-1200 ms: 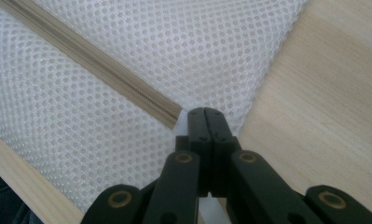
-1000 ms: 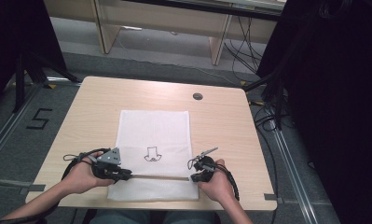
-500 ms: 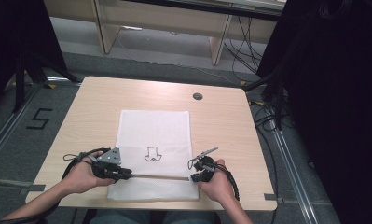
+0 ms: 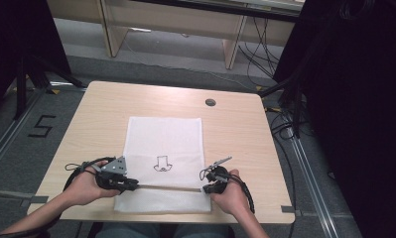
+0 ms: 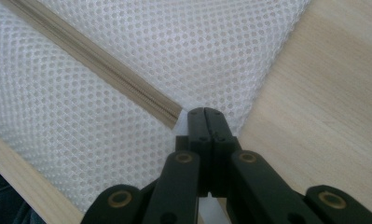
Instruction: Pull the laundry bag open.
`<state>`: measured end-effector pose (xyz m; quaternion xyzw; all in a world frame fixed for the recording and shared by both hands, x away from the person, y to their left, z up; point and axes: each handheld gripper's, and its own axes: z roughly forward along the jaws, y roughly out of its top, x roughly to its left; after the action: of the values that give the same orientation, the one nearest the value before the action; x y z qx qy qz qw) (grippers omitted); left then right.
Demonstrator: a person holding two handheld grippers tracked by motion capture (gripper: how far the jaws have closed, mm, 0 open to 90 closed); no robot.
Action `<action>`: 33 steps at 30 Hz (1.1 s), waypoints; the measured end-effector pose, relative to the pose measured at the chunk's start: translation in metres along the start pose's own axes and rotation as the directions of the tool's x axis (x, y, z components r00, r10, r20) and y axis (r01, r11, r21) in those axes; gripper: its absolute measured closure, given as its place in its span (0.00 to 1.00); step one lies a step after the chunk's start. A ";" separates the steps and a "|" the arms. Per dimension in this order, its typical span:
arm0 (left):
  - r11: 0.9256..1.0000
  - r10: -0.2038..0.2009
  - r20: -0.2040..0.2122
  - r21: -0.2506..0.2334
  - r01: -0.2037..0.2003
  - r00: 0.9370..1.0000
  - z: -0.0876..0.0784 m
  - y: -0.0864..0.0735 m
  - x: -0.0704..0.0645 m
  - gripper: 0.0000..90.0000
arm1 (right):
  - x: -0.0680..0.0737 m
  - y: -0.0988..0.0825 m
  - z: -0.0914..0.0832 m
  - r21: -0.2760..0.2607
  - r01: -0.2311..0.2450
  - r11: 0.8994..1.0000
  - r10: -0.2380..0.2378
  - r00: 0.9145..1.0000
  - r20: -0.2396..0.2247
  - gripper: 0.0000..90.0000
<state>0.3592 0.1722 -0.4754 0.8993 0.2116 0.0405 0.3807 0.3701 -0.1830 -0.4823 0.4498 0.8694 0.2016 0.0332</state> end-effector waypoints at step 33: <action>1.000 -0.013 -0.023 0.005 0.013 1.000 -0.013 -0.015 0.004 0.91 | -0.002 -0.001 0.000 -0.013 0.025 1.000 -0.025 1.000 -0.001 1.00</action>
<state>0.3548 0.1919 -0.4767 0.8983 0.2221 0.0479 0.3761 0.3709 -0.1851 -0.4832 0.4387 0.8736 0.2071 0.0383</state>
